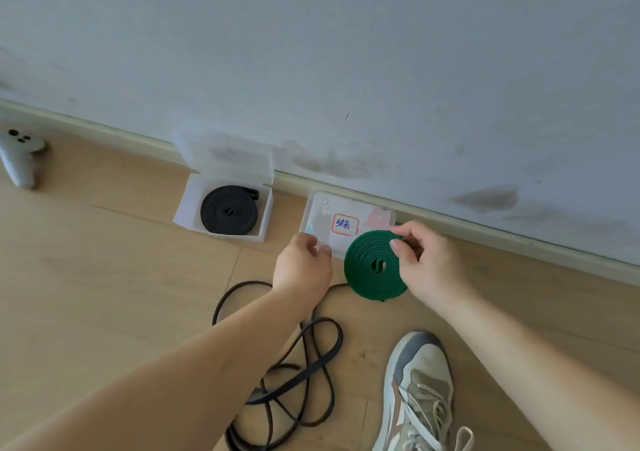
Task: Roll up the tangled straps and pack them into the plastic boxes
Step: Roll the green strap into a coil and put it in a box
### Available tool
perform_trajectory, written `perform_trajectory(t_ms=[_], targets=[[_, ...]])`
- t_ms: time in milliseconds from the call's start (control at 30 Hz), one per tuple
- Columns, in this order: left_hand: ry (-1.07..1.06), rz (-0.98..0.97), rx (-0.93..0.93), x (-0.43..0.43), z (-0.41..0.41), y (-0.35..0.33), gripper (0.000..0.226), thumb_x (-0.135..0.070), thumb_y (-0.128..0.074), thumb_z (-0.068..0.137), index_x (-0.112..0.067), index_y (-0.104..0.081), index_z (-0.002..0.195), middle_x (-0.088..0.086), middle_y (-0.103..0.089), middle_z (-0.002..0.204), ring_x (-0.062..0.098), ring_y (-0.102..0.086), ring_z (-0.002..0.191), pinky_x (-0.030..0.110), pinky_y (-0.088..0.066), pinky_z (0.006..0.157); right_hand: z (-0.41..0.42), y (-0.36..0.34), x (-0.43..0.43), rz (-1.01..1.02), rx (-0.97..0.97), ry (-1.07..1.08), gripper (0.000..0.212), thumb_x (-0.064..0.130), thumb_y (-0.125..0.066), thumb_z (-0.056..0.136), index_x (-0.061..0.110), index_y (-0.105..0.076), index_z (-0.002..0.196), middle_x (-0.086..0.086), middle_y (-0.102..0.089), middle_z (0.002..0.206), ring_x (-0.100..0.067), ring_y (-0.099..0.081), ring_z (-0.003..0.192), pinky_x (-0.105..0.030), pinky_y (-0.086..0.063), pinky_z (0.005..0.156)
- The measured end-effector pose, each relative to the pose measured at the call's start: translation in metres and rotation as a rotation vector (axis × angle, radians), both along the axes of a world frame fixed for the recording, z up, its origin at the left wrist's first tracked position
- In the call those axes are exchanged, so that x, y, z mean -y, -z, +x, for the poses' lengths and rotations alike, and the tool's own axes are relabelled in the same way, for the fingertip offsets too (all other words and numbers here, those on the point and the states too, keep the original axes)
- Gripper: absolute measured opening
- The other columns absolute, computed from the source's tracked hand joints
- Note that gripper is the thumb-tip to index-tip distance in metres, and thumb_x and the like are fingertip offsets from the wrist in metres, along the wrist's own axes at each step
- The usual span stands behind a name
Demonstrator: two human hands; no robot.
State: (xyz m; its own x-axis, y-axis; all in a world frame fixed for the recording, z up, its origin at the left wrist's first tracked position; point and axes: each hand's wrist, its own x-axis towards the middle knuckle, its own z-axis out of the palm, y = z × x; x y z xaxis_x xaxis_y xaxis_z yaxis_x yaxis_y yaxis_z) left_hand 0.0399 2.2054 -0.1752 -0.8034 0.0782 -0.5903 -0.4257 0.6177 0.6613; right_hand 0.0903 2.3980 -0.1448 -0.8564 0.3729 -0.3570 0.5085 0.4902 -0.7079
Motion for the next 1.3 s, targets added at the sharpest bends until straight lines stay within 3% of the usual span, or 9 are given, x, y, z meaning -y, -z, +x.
perform_trajectory(t_ms=[100,200,267,367,567,833,900,1067,1300], targets=[[0.282,-0.231,-0.338,-0.002,0.0,0.025,0.04,-0.027,-0.064,0.097,-0.022,-0.051,0.135,-0.002,-0.05,0.13,0.019,-0.05,0.115,0.033,-0.049,0.089,0.003,0.025,-0.004,-0.013,-0.004,0.061,0.018,0.012,-0.06,0.101,0.027,-0.068,0.105,0.005,-0.071,0.092,-0.008,-0.064,0.087,-0.017,-0.044,0.068],[0.663,-0.392,-0.679,0.001,-0.015,0.049,0.06,-0.029,-0.078,0.085,-0.022,-0.055,0.139,0.005,-0.046,0.148,0.031,-0.044,0.135,0.045,-0.041,0.115,0.0,0.035,-0.006,-0.018,-0.016,0.12,0.022,0.01,-0.058,0.101,0.028,-0.069,0.106,0.007,-0.072,0.093,-0.004,-0.064,0.089,-0.01,-0.044,0.067],[0.829,-0.409,-0.725,0.0,-0.032,0.056,0.069,-0.033,-0.083,0.081,-0.02,-0.055,0.142,0.009,-0.042,0.159,0.035,-0.035,0.149,0.052,-0.023,0.126,-0.001,0.037,-0.005,-0.013,-0.038,0.121,0.025,0.009,-0.057,0.101,0.031,-0.069,0.104,0.012,-0.071,0.09,0.003,-0.063,0.085,-0.005,-0.043,0.064],[0.934,-0.393,-0.723,-0.004,-0.046,0.059,0.076,-0.033,-0.091,0.072,-0.016,-0.059,0.14,0.011,-0.047,0.157,0.036,-0.039,0.149,0.05,-0.031,0.122,-0.001,0.038,-0.002,-0.008,-0.07,0.12,0.027,0.009,-0.058,0.1,0.033,-0.068,0.103,0.014,-0.07,0.089,0.009,-0.061,0.082,-0.002,-0.042,0.065],[0.989,-0.372,-0.779,0.002,-0.053,0.057,0.076,-0.042,-0.092,0.069,-0.013,-0.065,0.134,0.014,-0.058,0.147,0.038,-0.054,0.136,0.051,-0.046,0.11,0.007,0.033,-0.001,-0.051,-0.117,0.189,0.028,0.006,-0.058,0.1,0.033,-0.067,0.103,0.01,-0.073,0.096,0.001,-0.065,0.089,-0.002,-0.045,0.07],[0.926,-0.339,-0.699,0.018,-0.039,0.052,0.07,-0.062,-0.043,0.097,-0.02,-0.043,0.154,0.009,-0.045,0.159,0.031,-0.037,0.149,0.052,-0.028,0.124,0.021,0.017,-0.003,-0.106,-0.152,0.253,0.028,0.005,-0.058,0.101,0.03,-0.069,0.107,0.005,-0.074,0.096,0.004,-0.065,0.082,-0.002,-0.046,0.068],[0.944,-0.355,-0.72,0.021,-0.035,0.049,0.07,-0.06,-0.036,0.098,-0.015,-0.048,0.151,0.011,-0.051,0.153,0.032,-0.043,0.145,0.052,-0.033,0.121,0.022,0.016,-0.001,-0.117,-0.157,0.252,0.028,0.006,-0.058,0.101,0.031,-0.069,0.106,0.005,-0.074,0.095,0.006,-0.064,0.079,-0.002,-0.045,0.067],[0.901,-0.376,-0.783,0.019,-0.031,0.041,0.059,-0.05,-0.041,0.101,-0.008,-0.057,0.139,0.011,-0.064,0.139,0.032,-0.058,0.131,0.051,-0.049,0.107,0.022,0.011,-0.001,-0.119,-0.199,0.267,0.028,0.005,-0.058,0.101,0.032,-0.068,0.104,0.01,-0.074,0.095,0.008,-0.065,0.079,-0.003,-0.045,0.068],[0.731,-0.244,-0.507,0.021,-0.038,0.033,0.06,-0.056,-0.051,0.101,-0.033,-0.043,0.155,-0.008,-0.044,0.16,0.021,-0.032,0.15,0.048,-0.044,0.113,0.024,0.005,-0.01,-0.115,-0.03,0.03,0.026,0.012,-0.06,0.101,0.035,-0.07,0.106,0.01,-0.075,0.097,-0.004,-0.069,0.091,-0.022,-0.052,0.079]])
